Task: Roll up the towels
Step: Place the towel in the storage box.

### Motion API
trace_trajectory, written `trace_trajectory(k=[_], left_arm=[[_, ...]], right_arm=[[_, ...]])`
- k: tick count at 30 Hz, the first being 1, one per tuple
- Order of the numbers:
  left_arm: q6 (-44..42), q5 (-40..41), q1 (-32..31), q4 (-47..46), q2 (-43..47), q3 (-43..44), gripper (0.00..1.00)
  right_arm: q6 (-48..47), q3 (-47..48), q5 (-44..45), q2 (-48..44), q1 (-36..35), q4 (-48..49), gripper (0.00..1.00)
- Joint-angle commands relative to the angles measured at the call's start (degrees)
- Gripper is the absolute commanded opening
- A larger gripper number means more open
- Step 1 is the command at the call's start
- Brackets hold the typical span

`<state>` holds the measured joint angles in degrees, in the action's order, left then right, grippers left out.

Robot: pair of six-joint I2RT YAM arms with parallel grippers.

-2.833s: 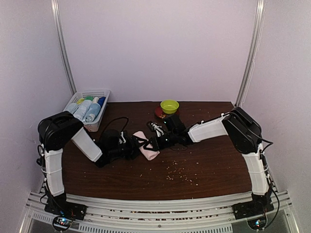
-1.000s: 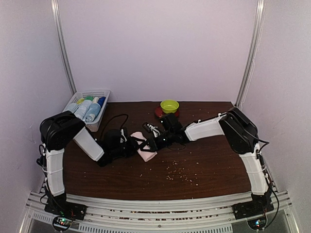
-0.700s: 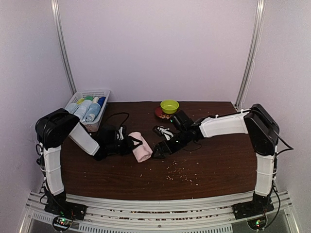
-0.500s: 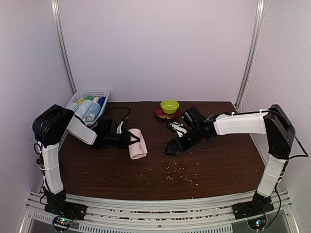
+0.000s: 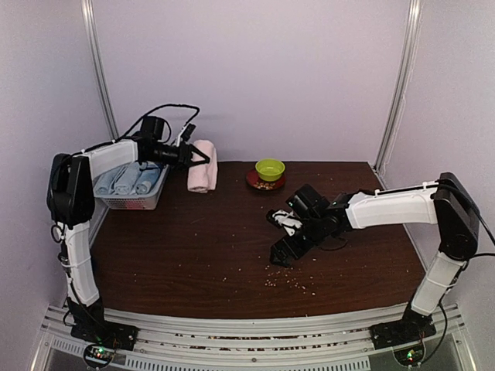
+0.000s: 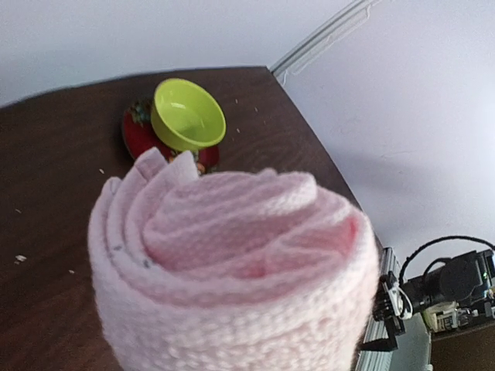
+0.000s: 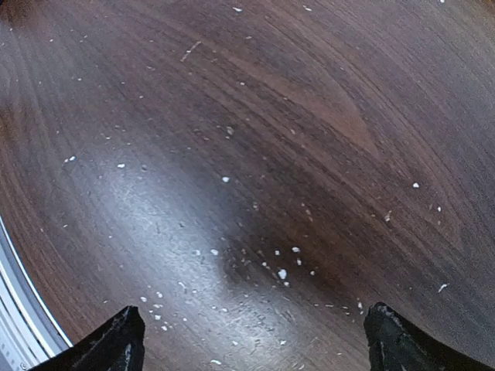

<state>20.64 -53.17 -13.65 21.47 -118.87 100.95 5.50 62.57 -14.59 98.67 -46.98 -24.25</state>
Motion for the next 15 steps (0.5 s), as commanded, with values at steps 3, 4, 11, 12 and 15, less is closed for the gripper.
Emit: trace_trajectory(k=[3,4,11,12,15], left_arm=[[-14.2,-3.0,8.5,24.9,-5.8,15.8,0.27],[-15.6,-4.2,9.5,26.3,-6.7,17.5,0.26],[-17.4,-6.8,14.8,30.2,-11.6,25.5,0.15],[-17.4,-7.5,15.8,30.3,-11.9,25.6,0.13],[-17.6,-8.6,20.6,31.1,-12.2,25.3,0.04]], right_arm=[[0.3,-2.6,5.6,-4.4,-3.0,3.1,1.00],[0.6,-3.4,5.6,-4.9,-3.6,4.2,1.00],[1.2,-5.6,8.3,-4.9,-7.9,5.8,1.00],[1.2,-5.9,8.9,-5.0,-8.2,5.9,1.00],[1.5,-7.1,9.7,-5.5,-9.4,6.6,1.00]])
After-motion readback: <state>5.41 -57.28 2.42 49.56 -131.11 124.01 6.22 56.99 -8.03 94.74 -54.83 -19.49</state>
